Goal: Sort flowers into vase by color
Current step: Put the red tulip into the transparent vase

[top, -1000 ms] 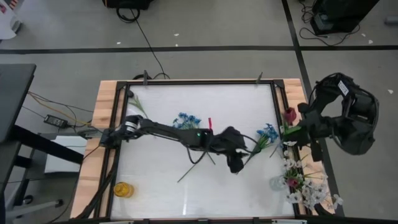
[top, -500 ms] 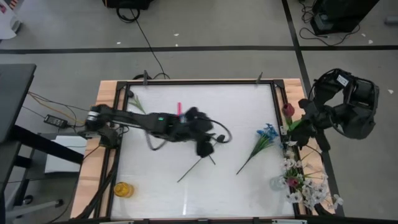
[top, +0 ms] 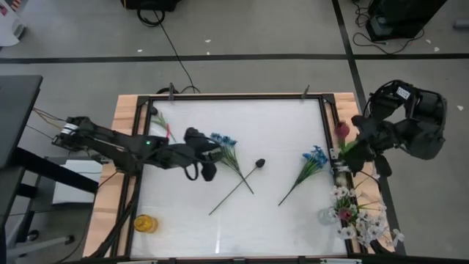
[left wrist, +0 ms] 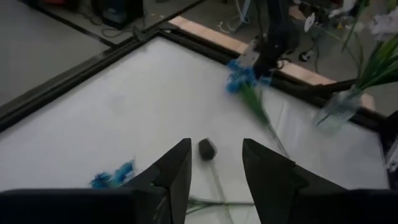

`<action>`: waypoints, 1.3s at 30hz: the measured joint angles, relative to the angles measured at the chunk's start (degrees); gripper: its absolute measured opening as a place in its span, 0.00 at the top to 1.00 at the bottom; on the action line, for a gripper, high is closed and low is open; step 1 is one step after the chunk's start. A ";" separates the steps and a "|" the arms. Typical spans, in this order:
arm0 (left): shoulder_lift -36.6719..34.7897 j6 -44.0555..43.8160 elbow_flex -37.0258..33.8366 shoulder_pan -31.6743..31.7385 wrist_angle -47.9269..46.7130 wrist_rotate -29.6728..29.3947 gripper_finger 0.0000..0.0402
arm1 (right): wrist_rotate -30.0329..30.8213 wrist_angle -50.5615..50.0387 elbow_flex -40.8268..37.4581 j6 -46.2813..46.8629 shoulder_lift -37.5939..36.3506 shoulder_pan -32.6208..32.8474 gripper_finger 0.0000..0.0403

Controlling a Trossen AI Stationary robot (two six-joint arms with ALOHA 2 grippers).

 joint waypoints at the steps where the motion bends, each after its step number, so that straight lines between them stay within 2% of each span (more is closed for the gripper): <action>1: -0.96 0.04 -0.61 -0.11 -0.18 -0.43 0.63 | 3.22 0.71 0.34 -1.28 0.03 0.00 0.97; 4: -3.89 0.71 -2.01 -0.11 -0.95 -1.30 0.63 | 9.96 2.97 1.26 -4.62 -0.03 0.00 0.97; 6: -6.14 1.59 -2.17 -0.18 -1.45 -2.19 0.63 | 11.16 3.58 1.43 -5.26 -0.10 -0.02 0.97; 9: -9.57 4.64 -2.12 -0.32 -1.76 -3.92 0.63 | 9.60 3.56 1.39 -4.58 0.21 -0.96 0.97; 17: -14.01 11.18 -2.03 -0.32 -1.76 -3.92 0.63 | 5.84 3.91 1.37 -3.75 3.15 -6.86 0.97; 25: -15.98 15.46 -2.03 1.69 -2.64 -0.95 0.63 | -0.19 6.05 1.37 -2.35 5.99 -18.23 0.97; 30: -16.04 16.04 -2.03 3.29 -2.63 -0.90 0.63 | -9.08 4.85 1.37 0.85 9.05 -28.70 0.97; 35: -16.05 16.04 -2.03 3.74 -2.66 -0.90 0.63 | -18.84 2.62 1.35 -2.80 13.99 -38.96 0.97; 39: -16.03 15.99 -2.03 3.72 -2.66 -0.88 0.63 | -21.90 0.25 1.34 -7.59 18.77 -46.42 0.97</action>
